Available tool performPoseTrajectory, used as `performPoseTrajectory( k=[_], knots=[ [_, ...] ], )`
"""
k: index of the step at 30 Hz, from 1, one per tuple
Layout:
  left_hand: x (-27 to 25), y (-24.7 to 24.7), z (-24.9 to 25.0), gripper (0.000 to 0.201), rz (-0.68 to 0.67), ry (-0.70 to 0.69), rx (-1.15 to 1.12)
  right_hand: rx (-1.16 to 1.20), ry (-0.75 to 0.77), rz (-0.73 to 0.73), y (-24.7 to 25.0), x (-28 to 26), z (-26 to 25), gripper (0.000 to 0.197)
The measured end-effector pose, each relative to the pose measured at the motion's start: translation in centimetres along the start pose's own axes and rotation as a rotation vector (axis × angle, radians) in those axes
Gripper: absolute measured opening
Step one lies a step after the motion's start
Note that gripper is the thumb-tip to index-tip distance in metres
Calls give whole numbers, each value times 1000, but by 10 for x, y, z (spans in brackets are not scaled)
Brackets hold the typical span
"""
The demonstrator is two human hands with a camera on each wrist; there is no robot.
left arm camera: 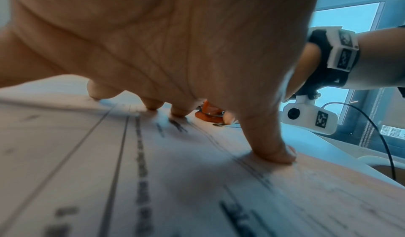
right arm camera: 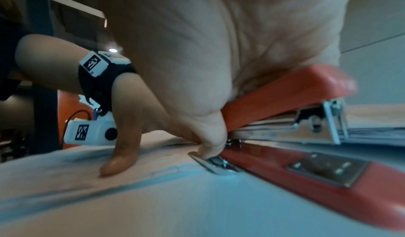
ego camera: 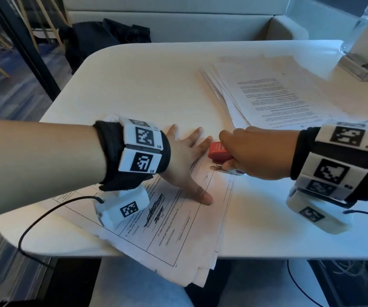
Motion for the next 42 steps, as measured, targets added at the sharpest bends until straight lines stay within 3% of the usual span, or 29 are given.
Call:
performPoseTrajectory(
  k=[4,10,15,20,26,30,35,39,42],
  knots=[
    [-3,3,4,118,2,-20,-3,-145,63,107,9,-3,-5,42],
    [6,1,-2,126,-12,-2,4,16,-12,-23,2,3,-1,40],
    [7,1,-2,122,-18,1,-17,-173,16,124,10,0,-6,50],
    [7,1,-3,128,-8,-1,-17,45,-46,-36,2,0,-4,42],
    [6,1,-2,120,-28,12,0,-245,58,200,11,-2,-11,50],
    [8,1,-3,125,-13,6,7,42,-2,17,2,5,-6,43],
    [9,0,-5,123,-14,0,-3,-116,13,151,7,0,-10,50],
    [10,1,-5,128,-1,-1,15,80,-56,12,-2,4,-6,45],
    [10,0,-5,130,6,1,15,99,-78,-10,-6,7,-7,46]
  ],
)
Point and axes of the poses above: each hand's wrist, its own x-axis towards the middle knuckle, its own y-axis out of the back of the hand, z = x × y, the point moved 7 cm from there along x, towards the middle knuckle, and after that the axes turned 8 degrees about -x, right-handed, at the moved point
